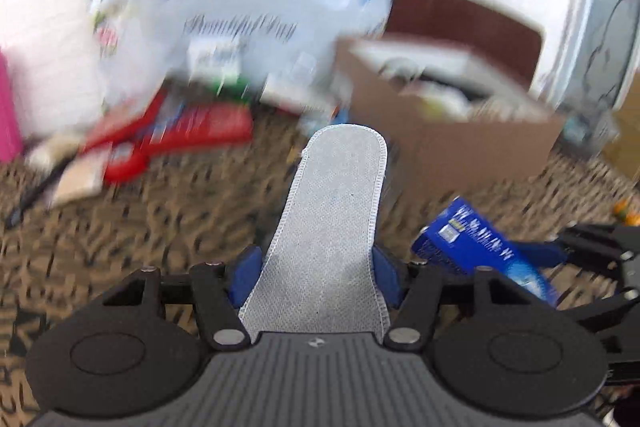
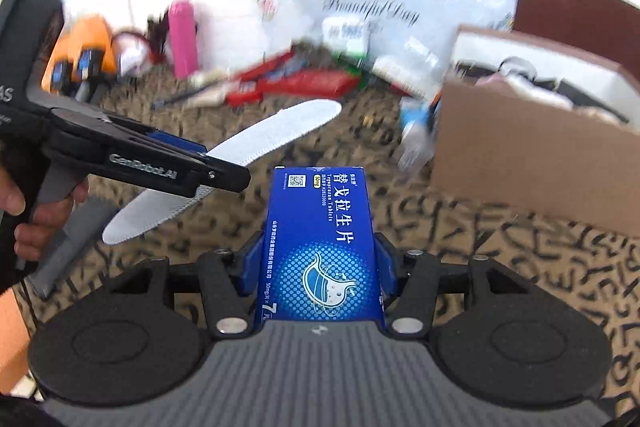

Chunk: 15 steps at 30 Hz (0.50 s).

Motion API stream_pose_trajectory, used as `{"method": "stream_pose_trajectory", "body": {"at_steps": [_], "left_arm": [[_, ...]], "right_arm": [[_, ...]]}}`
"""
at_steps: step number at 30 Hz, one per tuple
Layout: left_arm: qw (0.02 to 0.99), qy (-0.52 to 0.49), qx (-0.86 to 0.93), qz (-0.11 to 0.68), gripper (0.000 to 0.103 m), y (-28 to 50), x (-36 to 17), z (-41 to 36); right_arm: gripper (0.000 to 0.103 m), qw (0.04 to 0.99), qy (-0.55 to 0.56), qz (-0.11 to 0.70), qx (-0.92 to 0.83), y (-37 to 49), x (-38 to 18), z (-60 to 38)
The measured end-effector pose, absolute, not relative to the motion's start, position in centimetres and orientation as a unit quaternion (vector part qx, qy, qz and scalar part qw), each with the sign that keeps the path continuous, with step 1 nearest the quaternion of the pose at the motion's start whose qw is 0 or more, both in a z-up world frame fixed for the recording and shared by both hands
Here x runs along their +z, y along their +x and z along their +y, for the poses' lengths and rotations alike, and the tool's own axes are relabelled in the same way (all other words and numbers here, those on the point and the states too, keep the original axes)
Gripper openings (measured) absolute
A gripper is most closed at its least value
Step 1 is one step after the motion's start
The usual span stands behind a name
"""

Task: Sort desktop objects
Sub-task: 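Carry insole and blue box into cardboard box and open both grippers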

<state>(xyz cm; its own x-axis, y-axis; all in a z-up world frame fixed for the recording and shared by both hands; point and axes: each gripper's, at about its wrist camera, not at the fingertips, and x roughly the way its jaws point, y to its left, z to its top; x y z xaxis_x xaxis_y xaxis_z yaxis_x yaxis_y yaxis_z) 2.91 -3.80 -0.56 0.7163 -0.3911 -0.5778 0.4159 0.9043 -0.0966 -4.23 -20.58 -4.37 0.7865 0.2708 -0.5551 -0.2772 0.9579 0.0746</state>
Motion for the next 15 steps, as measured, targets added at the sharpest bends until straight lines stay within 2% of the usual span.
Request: {"method": "stream_pose_trajectory", "body": {"at_steps": [7,15], "left_arm": [[0.93,-0.055,-0.277,0.237,0.064,4.9,6.4,-8.3],[0.935,-0.106,-0.266,0.209,0.064,10.5,9.4,-15.1]], "right_arm": [[0.055,0.975,0.001,0.202,0.096,-3.9,1.0,-24.9],[0.055,0.992,0.011,0.128,0.015,-0.7,5.4,-30.9]]}}
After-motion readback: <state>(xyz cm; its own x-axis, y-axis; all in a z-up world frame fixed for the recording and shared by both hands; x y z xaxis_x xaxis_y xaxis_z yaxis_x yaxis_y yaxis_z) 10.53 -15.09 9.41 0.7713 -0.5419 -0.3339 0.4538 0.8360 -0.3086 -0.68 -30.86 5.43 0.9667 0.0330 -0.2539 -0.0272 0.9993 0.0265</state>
